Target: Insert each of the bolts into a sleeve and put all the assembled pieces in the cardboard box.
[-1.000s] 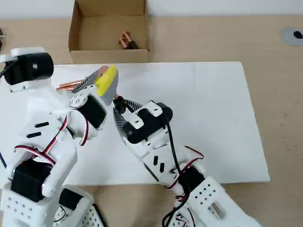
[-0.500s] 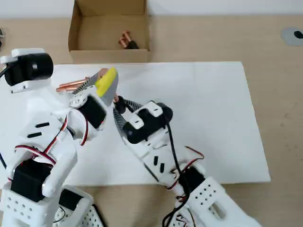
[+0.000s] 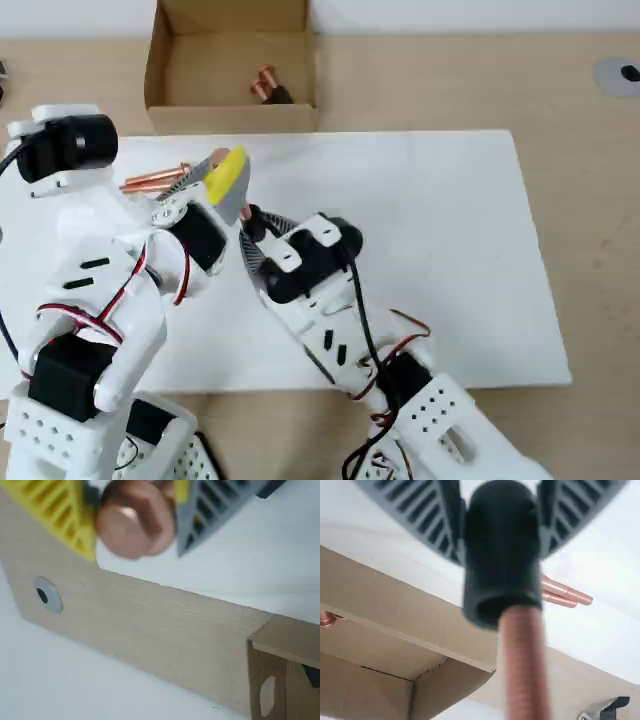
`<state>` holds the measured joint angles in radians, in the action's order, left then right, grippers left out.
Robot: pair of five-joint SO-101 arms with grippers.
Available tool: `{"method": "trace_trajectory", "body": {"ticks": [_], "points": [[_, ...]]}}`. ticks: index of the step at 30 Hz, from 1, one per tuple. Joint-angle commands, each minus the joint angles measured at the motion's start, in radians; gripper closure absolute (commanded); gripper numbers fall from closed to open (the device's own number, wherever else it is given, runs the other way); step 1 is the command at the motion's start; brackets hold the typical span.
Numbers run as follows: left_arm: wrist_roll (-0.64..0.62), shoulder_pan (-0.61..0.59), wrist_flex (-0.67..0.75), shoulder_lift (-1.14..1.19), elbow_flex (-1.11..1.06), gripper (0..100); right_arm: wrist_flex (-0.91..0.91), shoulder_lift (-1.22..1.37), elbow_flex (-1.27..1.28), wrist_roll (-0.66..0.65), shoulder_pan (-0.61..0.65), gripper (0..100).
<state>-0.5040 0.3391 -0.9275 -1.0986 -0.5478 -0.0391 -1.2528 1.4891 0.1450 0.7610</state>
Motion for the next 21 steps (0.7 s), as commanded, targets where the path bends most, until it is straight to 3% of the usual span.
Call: {"method": "trace_trajectory", "body": {"ticks": [1, 21], "points": [[-0.008, -0.002, 0.034, 0.005, 0.003, 99, 0.034, -0.022, -0.015, -0.006, -0.016, 98.8], [0.012, 0.037, 0.06, 0.088, 0.009, 99, 0.029, -0.022, -0.039, -0.003, -0.018, 98.8]]}}
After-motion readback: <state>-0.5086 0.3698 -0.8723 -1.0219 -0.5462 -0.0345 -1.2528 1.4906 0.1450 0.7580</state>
